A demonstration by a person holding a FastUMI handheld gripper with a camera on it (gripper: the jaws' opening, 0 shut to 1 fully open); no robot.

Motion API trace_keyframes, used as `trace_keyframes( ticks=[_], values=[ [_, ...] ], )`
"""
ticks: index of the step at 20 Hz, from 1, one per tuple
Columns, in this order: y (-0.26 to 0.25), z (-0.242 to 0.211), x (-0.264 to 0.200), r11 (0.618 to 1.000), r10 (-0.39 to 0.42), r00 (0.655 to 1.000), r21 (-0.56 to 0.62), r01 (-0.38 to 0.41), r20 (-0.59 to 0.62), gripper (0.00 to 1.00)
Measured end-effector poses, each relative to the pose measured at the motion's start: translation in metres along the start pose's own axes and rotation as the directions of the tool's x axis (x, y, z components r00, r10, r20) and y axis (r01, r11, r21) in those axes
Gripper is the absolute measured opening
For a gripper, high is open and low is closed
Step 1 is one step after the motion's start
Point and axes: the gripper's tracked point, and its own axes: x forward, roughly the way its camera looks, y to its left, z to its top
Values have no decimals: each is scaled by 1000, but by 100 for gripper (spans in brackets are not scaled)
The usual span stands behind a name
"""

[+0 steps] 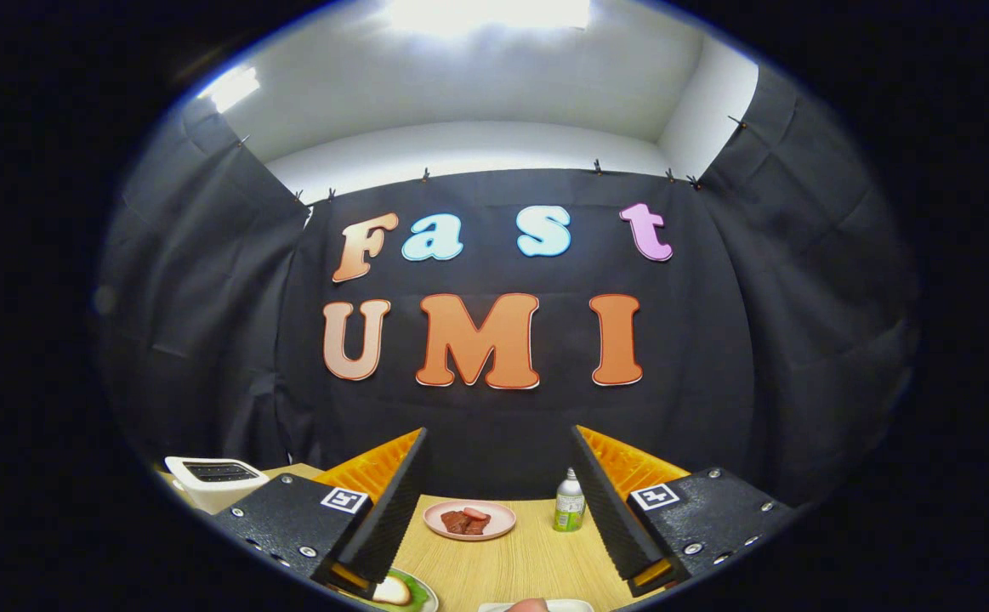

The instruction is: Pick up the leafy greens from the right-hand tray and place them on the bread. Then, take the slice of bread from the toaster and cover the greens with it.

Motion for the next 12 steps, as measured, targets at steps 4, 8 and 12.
trace_keyframes(
  ticks=[4,8,12],
  values=[
    [-5,-2,-2,999,-18,1000,36,18,0,96],
    [-12,-3,-1,999,-31,999,28,30,25,96],
    [-8,-2,-2,999,-22,1000,25,22,21,96]
  ],
)
